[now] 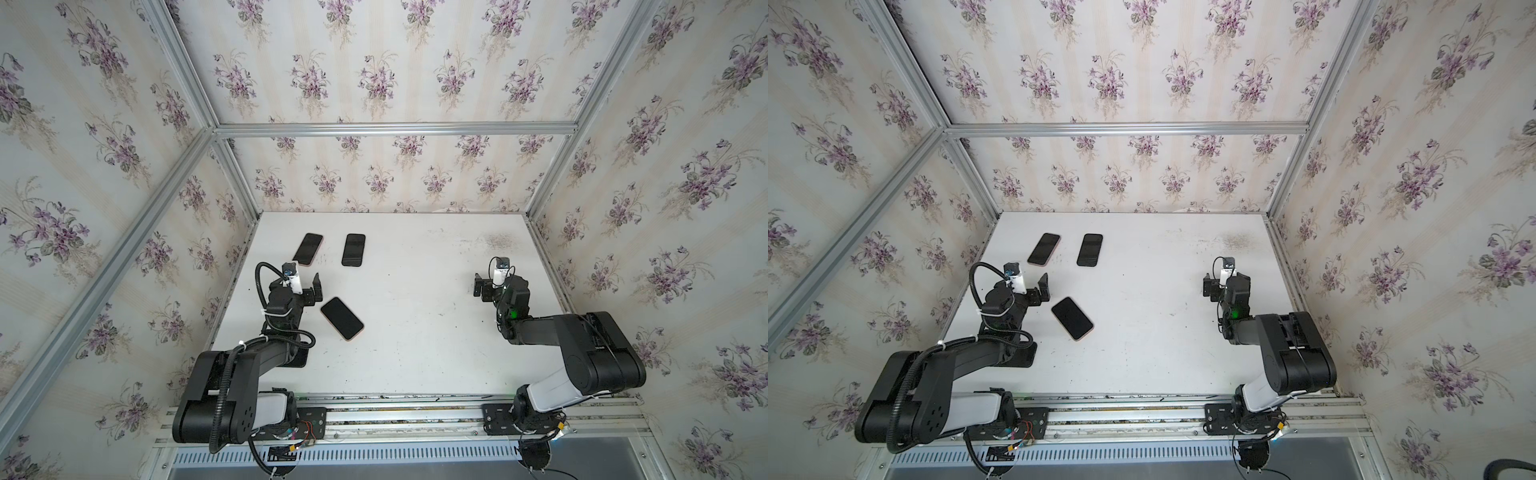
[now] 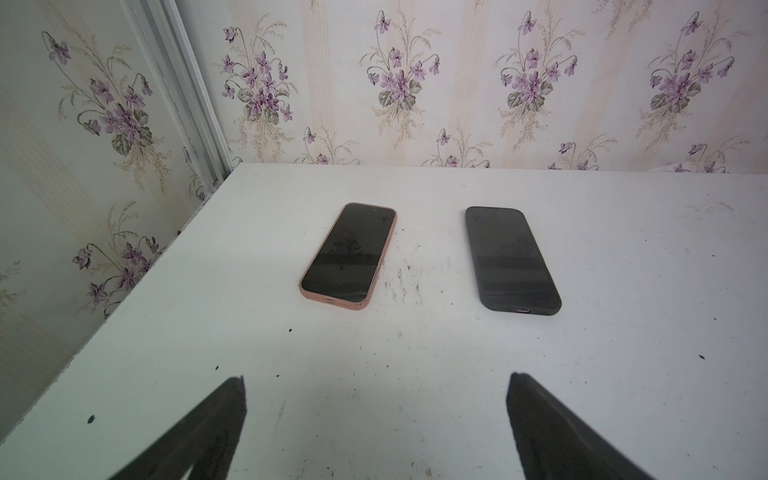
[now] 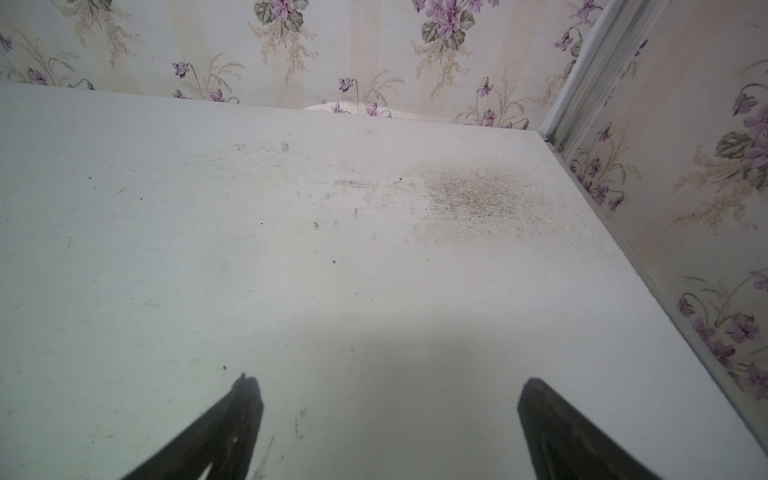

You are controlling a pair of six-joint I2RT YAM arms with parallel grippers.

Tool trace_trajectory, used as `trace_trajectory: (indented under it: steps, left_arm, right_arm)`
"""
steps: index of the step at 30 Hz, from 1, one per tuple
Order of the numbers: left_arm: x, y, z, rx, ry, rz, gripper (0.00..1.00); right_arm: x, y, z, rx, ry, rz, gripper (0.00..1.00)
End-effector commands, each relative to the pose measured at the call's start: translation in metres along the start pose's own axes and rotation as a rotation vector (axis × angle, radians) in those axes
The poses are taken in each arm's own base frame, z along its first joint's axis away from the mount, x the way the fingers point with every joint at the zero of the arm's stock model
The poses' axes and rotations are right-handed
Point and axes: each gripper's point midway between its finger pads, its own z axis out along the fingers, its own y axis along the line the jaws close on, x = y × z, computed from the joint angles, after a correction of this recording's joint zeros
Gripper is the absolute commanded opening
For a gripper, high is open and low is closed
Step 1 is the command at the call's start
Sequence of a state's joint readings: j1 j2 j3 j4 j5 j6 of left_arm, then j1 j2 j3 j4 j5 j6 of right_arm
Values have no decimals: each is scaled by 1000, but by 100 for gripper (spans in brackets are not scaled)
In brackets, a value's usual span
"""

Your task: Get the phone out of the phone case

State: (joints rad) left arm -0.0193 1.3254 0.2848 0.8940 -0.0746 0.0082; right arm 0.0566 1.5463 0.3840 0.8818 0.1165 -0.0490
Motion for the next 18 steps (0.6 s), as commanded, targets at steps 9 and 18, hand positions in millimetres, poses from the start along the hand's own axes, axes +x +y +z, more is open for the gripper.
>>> trace_trajectory:
  steps: [9,18]
  left_arm:
    - [-9,0,-1,-21,-38,11,100]
    - [-9,0,-1,-21,-38,11,100]
  right_arm:
    - [-9,-3,0,14,-33,7,100]
    - [-9,-2,0,13,-34,7,100]
